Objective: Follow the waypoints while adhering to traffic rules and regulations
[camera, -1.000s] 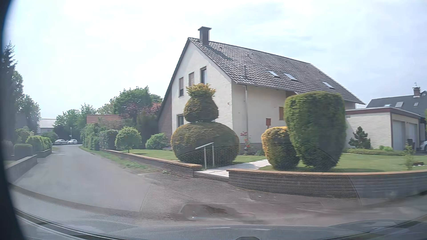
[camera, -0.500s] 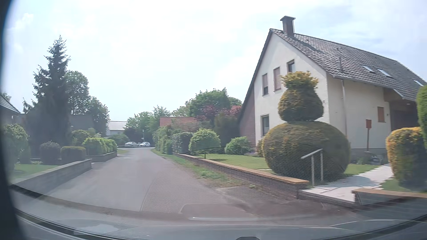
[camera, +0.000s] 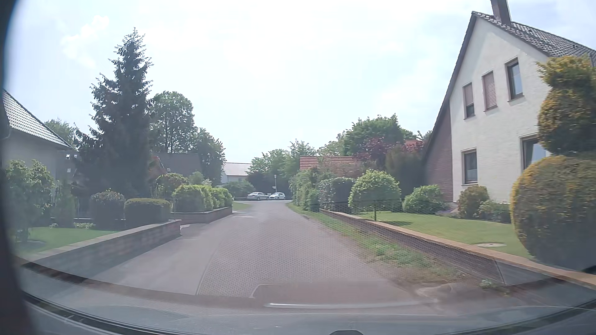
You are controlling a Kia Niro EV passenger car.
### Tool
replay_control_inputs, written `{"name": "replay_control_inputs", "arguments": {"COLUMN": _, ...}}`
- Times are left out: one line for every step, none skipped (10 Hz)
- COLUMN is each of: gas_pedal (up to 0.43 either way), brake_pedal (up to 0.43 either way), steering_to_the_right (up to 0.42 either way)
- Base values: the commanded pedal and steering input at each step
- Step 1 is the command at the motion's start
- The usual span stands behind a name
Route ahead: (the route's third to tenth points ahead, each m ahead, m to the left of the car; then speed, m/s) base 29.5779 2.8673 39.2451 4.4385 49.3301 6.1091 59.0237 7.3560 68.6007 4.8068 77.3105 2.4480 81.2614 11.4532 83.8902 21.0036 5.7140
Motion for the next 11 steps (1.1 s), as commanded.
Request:
{"name": "replay_control_inputs", "arguments": {"gas_pedal": 0.189, "brake_pedal": 0.0, "steering_to_the_right": -0.151}}
{"name": "replay_control_inputs", "arguments": {"gas_pedal": 0.189, "brake_pedal": 0.0, "steering_to_the_right": -0.124}}
{"name": "replay_control_inputs", "arguments": {"gas_pedal": 0.189, "brake_pedal": 0.0, "steering_to_the_right": -0.094}}
{"name": "replay_control_inputs", "arguments": {"gas_pedal": 0.189, "brake_pedal": 0.0, "steering_to_the_right": -0.075}}
{"name": "replay_control_inputs", "arguments": {"gas_pedal": 0.189, "brake_pedal": 0.0, "steering_to_the_right": -0.061}}
{"name": "replay_control_inputs", "arguments": {"gas_pedal": 0.189, "brake_pedal": 0.0, "steering_to_the_right": -0.049}}
{"name": "replay_control_inputs", "arguments": {"gas_pedal": 0.189, "brake_pedal": 0.0, "steering_to_the_right": -0.04}}
{"name": "replay_control_inputs", "arguments": {"gas_pedal": 0.189, "brake_pedal": 0.0, "steering_to_the_right": -0.03}}
{"name": "replay_control_inputs", "arguments": {"gas_pedal": 0.189, "brake_pedal": 0.0, "steering_to_the_right": -0.021}}
{"name": "replay_control_inputs", "arguments": {"gas_pedal": 0.189, "brake_pedal": 0.0, "steering_to_the_right": -0.012}}
{"name": "replay_control_inputs", "arguments": {"gas_pedal": 0.189, "brake_pedal": 0.0, "steering_to_the_right": -0.009}}
